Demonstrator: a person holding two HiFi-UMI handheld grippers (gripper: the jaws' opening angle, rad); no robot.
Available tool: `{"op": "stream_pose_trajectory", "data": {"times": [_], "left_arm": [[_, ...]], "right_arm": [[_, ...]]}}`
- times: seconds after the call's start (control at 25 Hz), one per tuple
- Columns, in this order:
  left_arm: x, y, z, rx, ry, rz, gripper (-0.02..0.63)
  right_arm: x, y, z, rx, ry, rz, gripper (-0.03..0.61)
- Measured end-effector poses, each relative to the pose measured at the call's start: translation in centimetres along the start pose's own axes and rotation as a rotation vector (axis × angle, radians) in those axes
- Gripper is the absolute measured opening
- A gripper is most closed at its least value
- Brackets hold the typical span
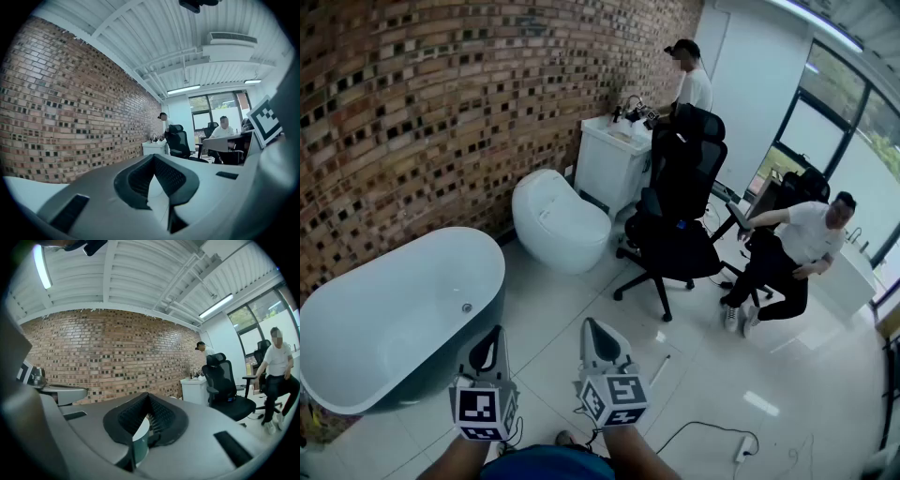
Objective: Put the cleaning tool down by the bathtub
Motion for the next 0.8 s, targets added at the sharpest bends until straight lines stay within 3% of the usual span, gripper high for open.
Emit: {"op": "stream_pose_trajectory", "data": {"times": [0.28,0.52,0.8], "left_arm": [[-0.8,-6.8,-3.7,-0.068,0.006,0.005,0.005],[-2.2,-13.4,-7.3,-0.184,0.007,0.01,0.005],[-2.3,-18.7,-10.4,-0.347,-0.013,0.006,0.005]], "right_arm": [[0.8,-7.2,2.7,-0.062,0.001,0.011,0.003],[0.7,-14.1,6.3,-0.183,0.006,0.029,0.003],[0.1,-18.5,9.4,-0.338,0.033,0.047,0.003]]}}
Point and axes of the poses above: the fingertips, and each gripper's own axes: z backward along the fingers, y to its left, x out of its top, the point moved 7 cm from there along z, backward along the fingers, and after that the axes turned 8 degrees about -y, right-handed, at the moved point
